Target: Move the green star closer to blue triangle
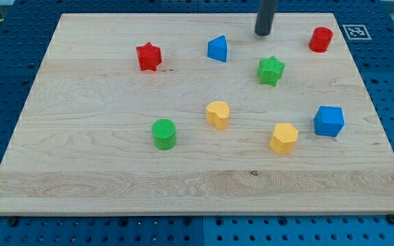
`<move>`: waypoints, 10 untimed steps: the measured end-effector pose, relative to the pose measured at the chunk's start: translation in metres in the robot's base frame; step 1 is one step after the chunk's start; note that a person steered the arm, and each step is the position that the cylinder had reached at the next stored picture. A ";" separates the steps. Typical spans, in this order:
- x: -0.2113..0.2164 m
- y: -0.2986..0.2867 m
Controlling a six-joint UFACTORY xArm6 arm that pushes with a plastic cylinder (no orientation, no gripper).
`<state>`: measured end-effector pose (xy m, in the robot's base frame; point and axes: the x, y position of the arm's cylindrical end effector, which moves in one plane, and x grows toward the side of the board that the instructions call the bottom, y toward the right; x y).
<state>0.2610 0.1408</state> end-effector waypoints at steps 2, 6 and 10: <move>0.055 0.000; 0.127 0.049; 0.138 0.039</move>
<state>0.3988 0.1795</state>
